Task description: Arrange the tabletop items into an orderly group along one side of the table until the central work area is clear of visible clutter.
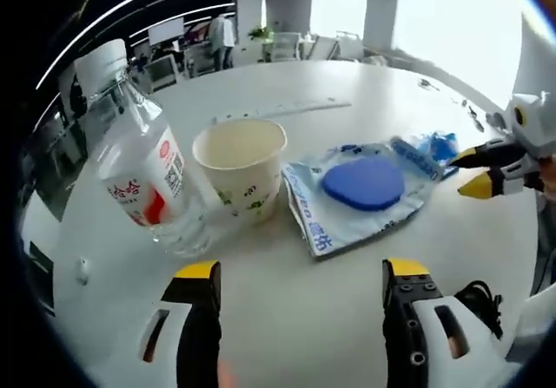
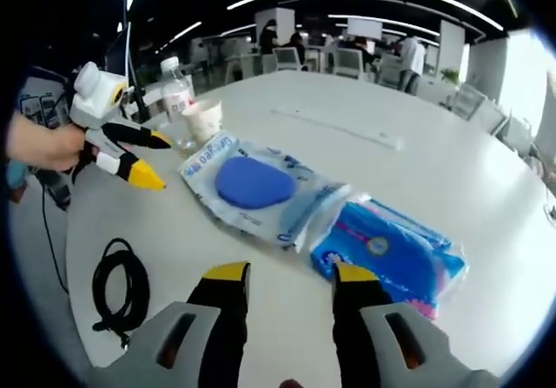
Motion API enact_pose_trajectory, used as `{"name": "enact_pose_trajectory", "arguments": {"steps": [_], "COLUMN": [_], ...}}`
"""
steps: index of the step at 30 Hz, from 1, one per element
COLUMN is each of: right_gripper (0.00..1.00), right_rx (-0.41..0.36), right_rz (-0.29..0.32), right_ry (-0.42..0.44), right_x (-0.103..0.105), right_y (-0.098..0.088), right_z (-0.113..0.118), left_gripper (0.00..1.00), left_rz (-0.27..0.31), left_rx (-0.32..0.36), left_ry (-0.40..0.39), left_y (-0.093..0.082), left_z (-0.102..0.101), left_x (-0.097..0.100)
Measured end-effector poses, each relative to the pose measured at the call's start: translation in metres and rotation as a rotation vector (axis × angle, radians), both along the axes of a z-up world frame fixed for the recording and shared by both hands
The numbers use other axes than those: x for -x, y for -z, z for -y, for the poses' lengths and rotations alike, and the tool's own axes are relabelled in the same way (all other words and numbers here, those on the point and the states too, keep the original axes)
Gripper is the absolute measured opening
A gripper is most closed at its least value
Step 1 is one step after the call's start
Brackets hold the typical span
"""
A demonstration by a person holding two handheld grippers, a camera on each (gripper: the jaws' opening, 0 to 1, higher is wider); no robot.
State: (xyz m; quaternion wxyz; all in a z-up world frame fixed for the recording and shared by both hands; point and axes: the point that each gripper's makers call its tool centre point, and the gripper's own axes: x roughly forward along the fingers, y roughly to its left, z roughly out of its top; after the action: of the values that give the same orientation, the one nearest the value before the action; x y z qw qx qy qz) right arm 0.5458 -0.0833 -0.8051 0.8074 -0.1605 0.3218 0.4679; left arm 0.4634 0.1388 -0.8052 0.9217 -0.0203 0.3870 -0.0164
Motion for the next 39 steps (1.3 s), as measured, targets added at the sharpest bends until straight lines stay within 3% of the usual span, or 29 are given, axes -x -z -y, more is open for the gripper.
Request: {"name": "enact_pose_trajectory", "arguments": {"steps": [3,5,10,27,39], "right_gripper": [0.56,0.62,0.73,0.72,0.71], "right_rx": [0.006,0.026,0.032,0.044,0.038], "right_rz": [-0.028,-0.047,-0.048,-0.029,-0.02], "right_ry": [0.02,0.041,0.083,0.122,0.146], "right_x": [0.002,0.004,0.005,0.014,0.02], "right_y": [0.004,0.008,0.006,-0.007,-0.013], "right_z": [0.007,0.015,0.029,0.055,0.067], "left_gripper": [0.82,0.84,0.92,0.95,0.94], "left_rz": [0.001,0.004,0.014,0.046,0.033], "left_rx": [0.017,0.054,0.057,0.063,0.066], "left_ry": [-0.019,-0.048,-0.064,-0.088,-0.101], "left_y": [-0.001,-0.002,-0.004,-0.027,-0.024], "left_z": [-0.003,-0.003,-0.005,-0.012,-0.018], "left_x": [0.005,0.007,0.014,0.028,0.046]}}
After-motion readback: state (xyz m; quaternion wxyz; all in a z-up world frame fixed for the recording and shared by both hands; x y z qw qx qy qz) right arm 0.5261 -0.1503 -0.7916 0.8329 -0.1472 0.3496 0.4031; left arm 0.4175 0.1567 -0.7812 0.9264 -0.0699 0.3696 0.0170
